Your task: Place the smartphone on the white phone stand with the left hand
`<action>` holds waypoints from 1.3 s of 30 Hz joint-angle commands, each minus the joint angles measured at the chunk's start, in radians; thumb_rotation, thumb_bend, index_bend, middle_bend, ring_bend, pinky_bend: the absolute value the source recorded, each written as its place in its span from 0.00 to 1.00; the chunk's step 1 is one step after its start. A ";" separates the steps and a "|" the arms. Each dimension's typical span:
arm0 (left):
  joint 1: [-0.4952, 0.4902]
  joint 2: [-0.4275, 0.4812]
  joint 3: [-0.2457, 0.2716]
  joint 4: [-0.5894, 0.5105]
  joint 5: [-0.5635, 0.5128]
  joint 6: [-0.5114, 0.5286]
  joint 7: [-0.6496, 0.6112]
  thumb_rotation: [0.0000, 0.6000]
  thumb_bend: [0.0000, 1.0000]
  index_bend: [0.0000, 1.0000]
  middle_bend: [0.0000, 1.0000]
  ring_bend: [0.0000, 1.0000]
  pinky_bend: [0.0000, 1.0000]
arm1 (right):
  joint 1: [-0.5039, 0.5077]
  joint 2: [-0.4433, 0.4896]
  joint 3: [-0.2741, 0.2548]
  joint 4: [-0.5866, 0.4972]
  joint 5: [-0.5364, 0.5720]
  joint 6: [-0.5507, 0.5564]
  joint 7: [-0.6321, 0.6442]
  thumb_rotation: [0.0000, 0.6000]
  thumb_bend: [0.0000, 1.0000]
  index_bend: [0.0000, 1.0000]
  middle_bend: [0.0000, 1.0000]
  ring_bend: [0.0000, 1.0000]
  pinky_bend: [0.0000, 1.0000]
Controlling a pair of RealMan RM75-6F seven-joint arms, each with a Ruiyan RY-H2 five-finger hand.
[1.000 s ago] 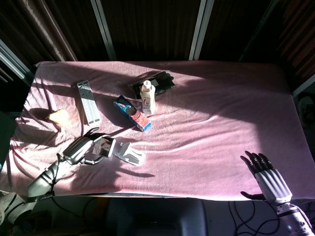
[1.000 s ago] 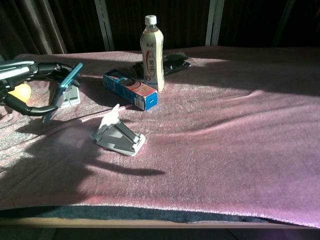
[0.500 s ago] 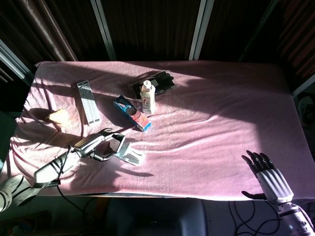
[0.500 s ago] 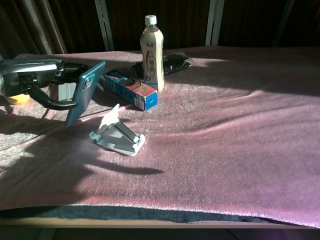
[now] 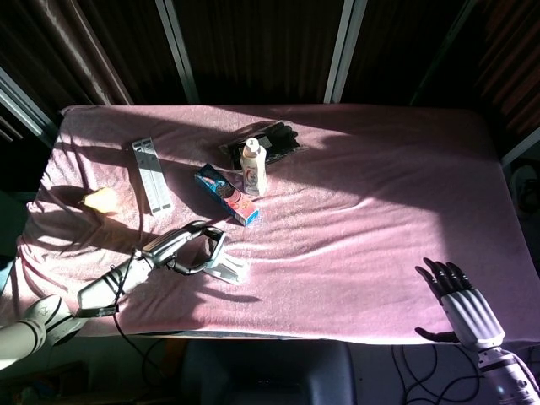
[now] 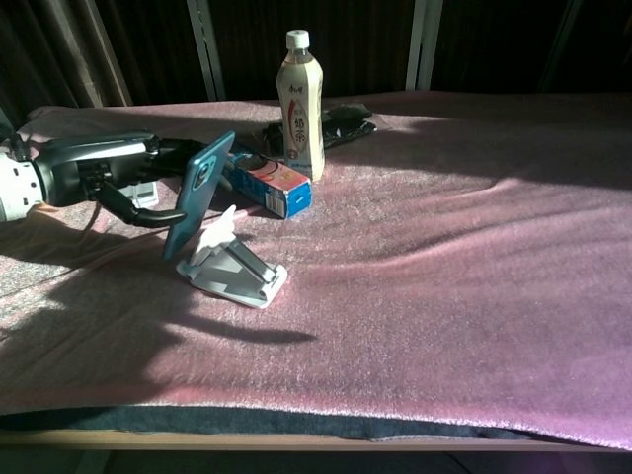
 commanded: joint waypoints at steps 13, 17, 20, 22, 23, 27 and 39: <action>-0.023 -0.063 0.032 0.109 0.004 0.025 -0.132 1.00 0.40 0.87 0.96 0.45 0.01 | -0.006 0.012 -0.002 0.007 -0.013 0.022 0.037 1.00 0.11 0.00 0.00 0.00 0.00; -0.024 -0.079 0.036 0.127 0.004 0.031 -0.117 1.00 0.39 0.86 0.95 0.41 0.00 | -0.006 0.017 -0.001 0.008 -0.007 0.020 0.046 1.00 0.11 0.00 0.00 0.00 0.00; -0.028 -0.089 0.042 0.135 0.004 0.027 -0.119 1.00 0.39 0.86 0.94 0.40 0.00 | -0.008 0.020 0.001 0.010 -0.009 0.027 0.059 1.00 0.11 0.00 0.00 0.00 0.00; -0.028 -0.096 0.046 0.142 0.003 0.027 -0.123 1.00 0.39 0.86 0.93 0.40 0.00 | -0.008 0.022 -0.001 0.012 -0.013 0.029 0.068 1.00 0.11 0.00 0.00 0.00 0.00; -0.029 -0.098 0.048 0.143 0.004 0.027 -0.129 1.00 0.39 0.86 0.93 0.40 0.00 | -0.009 0.022 -0.001 0.013 -0.014 0.031 0.071 1.00 0.11 0.00 0.00 0.00 0.00; -0.031 -0.108 0.053 0.158 0.002 0.028 -0.143 1.00 0.39 0.85 0.92 0.39 0.00 | -0.011 0.024 -0.002 0.016 -0.018 0.036 0.080 1.00 0.11 0.00 0.00 0.00 0.00; -0.040 -0.114 0.077 0.168 0.007 0.019 -0.139 1.00 0.34 0.48 0.42 0.10 0.00 | -0.010 0.029 -0.008 0.020 -0.034 0.037 0.089 1.00 0.11 0.00 0.00 0.00 0.00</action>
